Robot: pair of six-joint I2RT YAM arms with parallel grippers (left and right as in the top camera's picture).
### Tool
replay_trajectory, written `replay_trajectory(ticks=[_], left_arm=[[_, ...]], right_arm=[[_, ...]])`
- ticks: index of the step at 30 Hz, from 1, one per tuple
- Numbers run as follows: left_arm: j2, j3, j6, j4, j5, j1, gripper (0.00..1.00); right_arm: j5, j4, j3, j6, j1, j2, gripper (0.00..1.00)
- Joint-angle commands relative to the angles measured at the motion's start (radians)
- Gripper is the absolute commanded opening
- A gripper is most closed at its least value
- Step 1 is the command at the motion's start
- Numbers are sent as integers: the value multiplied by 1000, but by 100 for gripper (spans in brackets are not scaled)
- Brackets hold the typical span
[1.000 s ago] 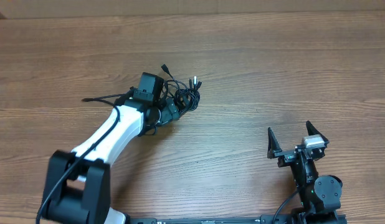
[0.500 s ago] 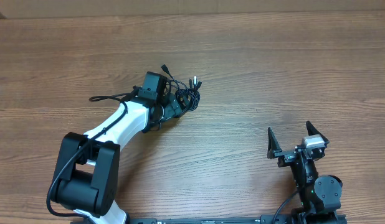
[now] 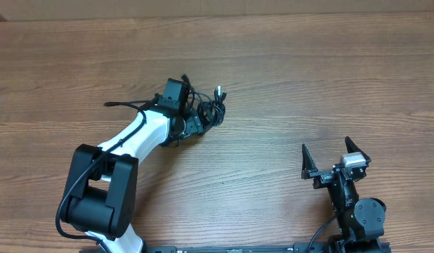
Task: Untangle cables
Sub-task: 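Close the left gripper on the cable bundle and lift it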
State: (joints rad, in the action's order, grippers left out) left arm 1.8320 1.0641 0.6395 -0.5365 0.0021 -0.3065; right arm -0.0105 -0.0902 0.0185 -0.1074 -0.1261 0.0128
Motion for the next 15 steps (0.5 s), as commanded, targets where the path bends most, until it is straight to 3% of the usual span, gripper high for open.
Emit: replay_trajectory(ticks=[1, 4, 9, 15], left_arm=[[58, -29, -163, -68, 13, -9, 85], [58, -29, -197, -106, 12, -9, 85], [58, -29, -199, -144, -13, -9, 100], [59, -29, -198, -88, -9, -10, 100]], right_arm=[[9, 6, -10, 5, -2, -10, 100], [9, 6, -10, 6, -2, -10, 100], [9, 6, -10, 6, -2, -10, 100], [9, 5, -10, 6, -2, -10, 100]])
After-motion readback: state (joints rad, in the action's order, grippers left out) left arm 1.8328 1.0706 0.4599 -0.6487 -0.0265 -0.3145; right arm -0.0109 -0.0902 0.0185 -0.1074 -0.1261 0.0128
